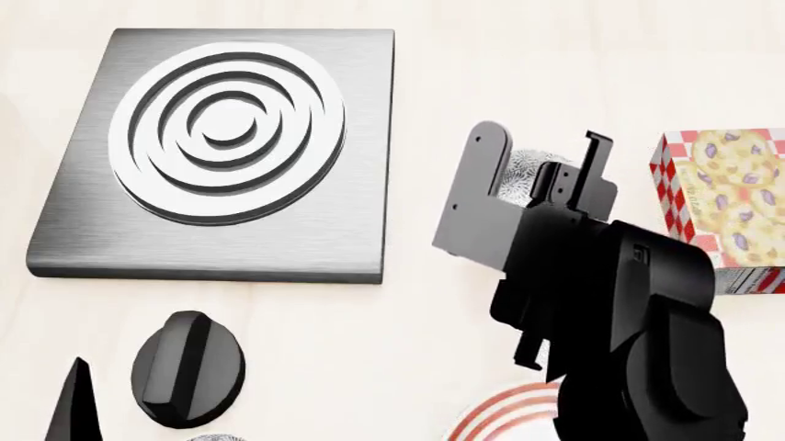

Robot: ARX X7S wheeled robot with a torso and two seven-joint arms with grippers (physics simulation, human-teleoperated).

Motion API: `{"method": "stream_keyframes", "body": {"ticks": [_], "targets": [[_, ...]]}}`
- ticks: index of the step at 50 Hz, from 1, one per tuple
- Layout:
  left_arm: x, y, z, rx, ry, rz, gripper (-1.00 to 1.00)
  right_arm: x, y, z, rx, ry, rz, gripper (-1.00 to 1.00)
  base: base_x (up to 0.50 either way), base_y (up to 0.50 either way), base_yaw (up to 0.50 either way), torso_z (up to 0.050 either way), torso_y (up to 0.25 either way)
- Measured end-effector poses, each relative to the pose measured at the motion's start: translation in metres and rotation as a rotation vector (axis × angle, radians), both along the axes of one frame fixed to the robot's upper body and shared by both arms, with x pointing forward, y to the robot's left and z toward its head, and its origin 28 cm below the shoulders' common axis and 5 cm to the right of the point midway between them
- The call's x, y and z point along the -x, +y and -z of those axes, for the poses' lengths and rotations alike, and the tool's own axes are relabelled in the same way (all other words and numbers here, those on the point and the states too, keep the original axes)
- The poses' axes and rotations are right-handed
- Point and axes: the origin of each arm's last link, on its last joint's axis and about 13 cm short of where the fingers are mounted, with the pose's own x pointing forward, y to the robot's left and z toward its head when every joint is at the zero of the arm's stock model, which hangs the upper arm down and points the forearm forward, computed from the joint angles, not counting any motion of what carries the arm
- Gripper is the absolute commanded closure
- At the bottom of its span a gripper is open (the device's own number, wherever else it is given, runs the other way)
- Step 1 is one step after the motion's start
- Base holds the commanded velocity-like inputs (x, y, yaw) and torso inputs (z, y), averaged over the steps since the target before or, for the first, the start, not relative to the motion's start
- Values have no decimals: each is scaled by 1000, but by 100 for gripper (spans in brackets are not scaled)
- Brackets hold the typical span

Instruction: Pick the akita bowl on the ramekin and place it on the plate.

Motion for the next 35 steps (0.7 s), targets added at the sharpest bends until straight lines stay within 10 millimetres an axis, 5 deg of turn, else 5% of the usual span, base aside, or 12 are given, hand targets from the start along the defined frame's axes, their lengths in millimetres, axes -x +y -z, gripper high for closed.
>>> {"method": "stream_keyframes", "body": {"ticks": [24,35], "targets": [[0,0,1,-3,6,0,-100,3,0,4,19,9,-14,100,0,0,0,0,0],[-1,-1,1,0,10,-1,-100,8,-7,-30,52,-54,-16,100,0,0,0,0,0]]}}
